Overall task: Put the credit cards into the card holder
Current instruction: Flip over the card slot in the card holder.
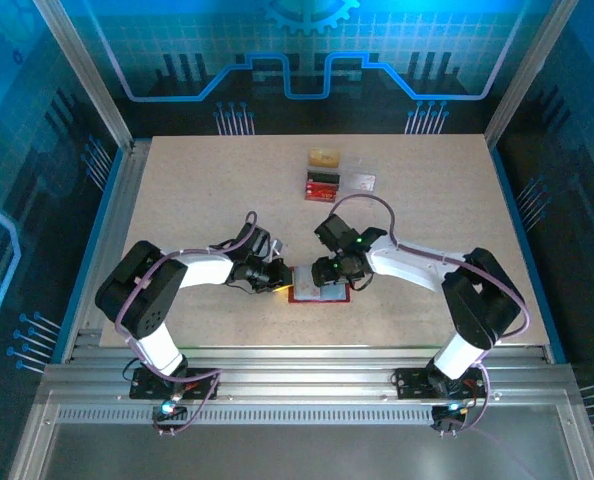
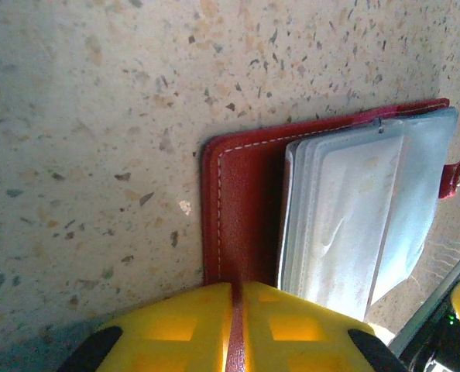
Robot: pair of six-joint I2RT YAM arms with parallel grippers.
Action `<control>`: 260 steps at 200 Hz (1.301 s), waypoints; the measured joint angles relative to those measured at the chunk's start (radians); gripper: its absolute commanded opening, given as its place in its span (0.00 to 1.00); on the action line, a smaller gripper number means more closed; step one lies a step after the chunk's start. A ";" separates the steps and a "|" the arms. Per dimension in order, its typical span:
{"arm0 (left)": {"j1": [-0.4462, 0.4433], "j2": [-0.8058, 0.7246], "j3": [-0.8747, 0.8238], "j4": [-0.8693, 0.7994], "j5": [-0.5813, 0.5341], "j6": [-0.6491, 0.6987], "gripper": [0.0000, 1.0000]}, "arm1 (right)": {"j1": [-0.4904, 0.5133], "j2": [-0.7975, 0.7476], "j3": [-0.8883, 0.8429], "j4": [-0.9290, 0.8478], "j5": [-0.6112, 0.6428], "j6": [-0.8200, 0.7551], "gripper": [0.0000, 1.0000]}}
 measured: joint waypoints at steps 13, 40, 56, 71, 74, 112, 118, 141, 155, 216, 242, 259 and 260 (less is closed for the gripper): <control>0.000 0.000 0.000 0.000 0.000 0.000 0.14 | 0.000 0.026 0.000 0.000 0.002 0.000 0.58; 0.000 0.000 0.000 0.000 0.000 0.000 0.14 | 0.000 0.080 0.000 0.000 0.012 0.000 0.59; 0.000 0.000 0.000 0.000 0.000 0.000 0.14 | 0.001 0.087 0.002 0.000 0.022 0.000 0.58; 0.000 0.000 0.000 0.000 0.000 0.000 0.14 | 0.001 0.093 0.006 0.000 0.026 -0.002 0.54; 0.000 0.000 0.000 0.000 0.000 0.000 0.14 | 0.001 0.094 0.007 0.000 0.027 0.000 0.53; -0.001 0.000 0.000 0.000 0.000 0.000 0.14 | 0.001 0.098 0.009 0.016 0.022 -0.003 0.36; -0.002 0.000 0.000 0.000 -0.001 0.000 0.14 | 0.001 0.100 0.009 0.019 0.020 -0.005 0.33; -0.006 0.000 0.000 0.000 -0.007 0.000 0.14 | 0.001 0.102 0.010 0.033 -0.002 0.001 0.15; -0.018 0.002 0.000 0.009 -0.007 0.000 0.14 | 0.001 0.103 0.016 0.033 -0.005 -0.001 0.06; -0.040 0.007 0.001 0.019 -0.006 0.000 0.13 | 0.032 0.106 0.095 -0.012 -0.010 -0.018 0.22; -0.049 0.010 0.002 0.027 -0.006 0.000 0.13 | 0.060 0.109 0.129 -0.002 -0.038 -0.019 0.29; -0.054 0.014 0.003 0.030 -0.006 0.000 0.13 | 0.066 0.113 0.129 0.011 -0.068 -0.014 0.33; -0.054 0.014 0.003 0.030 -0.006 0.000 0.13 | 0.066 0.113 0.129 0.012 -0.072 -0.012 0.33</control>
